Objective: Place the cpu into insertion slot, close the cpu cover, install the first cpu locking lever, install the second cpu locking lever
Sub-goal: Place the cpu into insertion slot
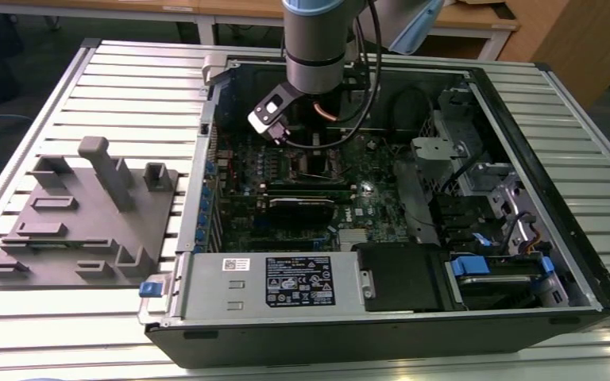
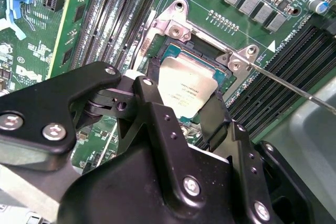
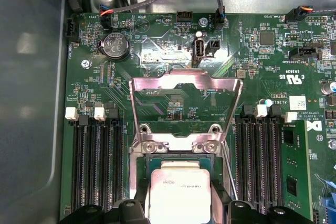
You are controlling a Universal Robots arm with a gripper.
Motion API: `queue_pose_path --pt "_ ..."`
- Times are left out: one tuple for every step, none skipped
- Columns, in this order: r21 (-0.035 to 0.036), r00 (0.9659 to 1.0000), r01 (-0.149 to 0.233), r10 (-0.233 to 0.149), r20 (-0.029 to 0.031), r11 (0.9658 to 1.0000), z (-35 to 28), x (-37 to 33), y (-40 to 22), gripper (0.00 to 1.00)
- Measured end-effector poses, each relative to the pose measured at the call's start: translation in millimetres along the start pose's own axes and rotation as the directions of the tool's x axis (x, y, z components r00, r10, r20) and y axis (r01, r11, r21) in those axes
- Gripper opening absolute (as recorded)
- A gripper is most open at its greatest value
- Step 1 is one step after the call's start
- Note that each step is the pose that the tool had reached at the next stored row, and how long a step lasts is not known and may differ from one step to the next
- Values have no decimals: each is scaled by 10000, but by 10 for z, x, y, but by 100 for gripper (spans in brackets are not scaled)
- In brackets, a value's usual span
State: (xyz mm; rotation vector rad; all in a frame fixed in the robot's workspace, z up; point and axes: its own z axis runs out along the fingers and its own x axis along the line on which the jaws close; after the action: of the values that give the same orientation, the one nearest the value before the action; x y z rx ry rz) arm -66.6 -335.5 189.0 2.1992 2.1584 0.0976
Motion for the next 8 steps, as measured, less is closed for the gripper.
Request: queue_pose_path --pt "1 10000 0 0 0 10000 0 0 0 54" --pt "-3 10000 0 0 -4 10000 2 1 1 55" --pt "-10 10000 -1 1 -17 10000 6 3 1 55" --pt "-10 10000 -1 1 -15 10000 7 3 2 55" --pt "-8 10000 -1 1 -12 10000 7 2 1 60" --pt "-5 10000 -1 1 -8 10000 5 2 1 60" --pt "-1 10000 0 0 -2 10000 3 1 0 60" --pt "-1 10000 0 0 -2 10000 1 1 1 60"
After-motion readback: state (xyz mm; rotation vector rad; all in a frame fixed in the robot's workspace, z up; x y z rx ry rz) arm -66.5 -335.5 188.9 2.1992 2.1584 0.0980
